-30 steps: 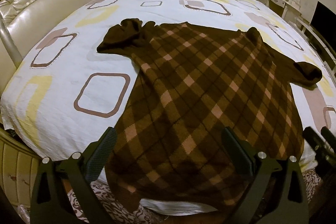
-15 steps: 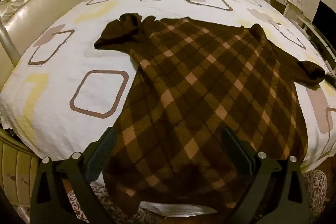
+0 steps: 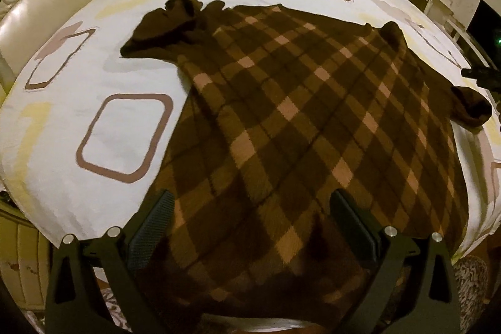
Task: Fold small clothes
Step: 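Lower the right gripper onto the sweater sleeve and close on it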
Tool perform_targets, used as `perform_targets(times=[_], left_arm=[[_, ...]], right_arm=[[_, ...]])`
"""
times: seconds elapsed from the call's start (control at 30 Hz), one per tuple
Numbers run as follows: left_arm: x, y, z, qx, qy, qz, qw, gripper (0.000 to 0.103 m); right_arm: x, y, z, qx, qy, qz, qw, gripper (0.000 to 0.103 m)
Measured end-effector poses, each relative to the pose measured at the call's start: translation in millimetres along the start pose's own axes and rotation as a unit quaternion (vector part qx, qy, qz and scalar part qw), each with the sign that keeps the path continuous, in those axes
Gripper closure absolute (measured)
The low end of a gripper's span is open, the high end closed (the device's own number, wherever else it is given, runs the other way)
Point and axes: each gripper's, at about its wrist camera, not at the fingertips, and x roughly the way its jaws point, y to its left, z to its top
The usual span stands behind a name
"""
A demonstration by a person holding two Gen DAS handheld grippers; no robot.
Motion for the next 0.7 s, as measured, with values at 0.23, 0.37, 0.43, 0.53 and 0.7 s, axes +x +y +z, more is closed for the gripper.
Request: perform_targets(times=[0.23, 0.37, 0.43, 0.53, 0.7], left_arm=[[14.5, -3.9, 8.1, -0.006, 0.011, -0.005, 0.9999, 0.004], [17.1, -6.5, 9.1, -0.005, 0.014, -0.007, 0.9999, 0.004], [17.4, -6.8, 8.3, -0.004, 0.015, -0.007, 0.9999, 0.004], [19.3, -6.2, 7.8, -0.005, 0.016, -0.004, 0.9999, 0.004], [20.3, -2.9, 8.1, -0.012, 0.018, -0.004, 0.9998, 0.004]], right_arm=[[30.2, -5.1, -1.5, -0.032, 0.043, -0.016, 0.998, 0.045], [35.8, -13.1, -3.5, -0.019, 0.055, -0.002, 0.998, 0.052], [29.9, -12.9, -5.3, -0.019, 0.045, 0.001, 0.999, 0.052], [19.7, -7.6, -6.6, -0.028, 0.029, 0.016, 0.999, 0.051], [22.2, 5.9, -11.1, -0.079, 0.038, 0.015, 0.996, 0.052]])
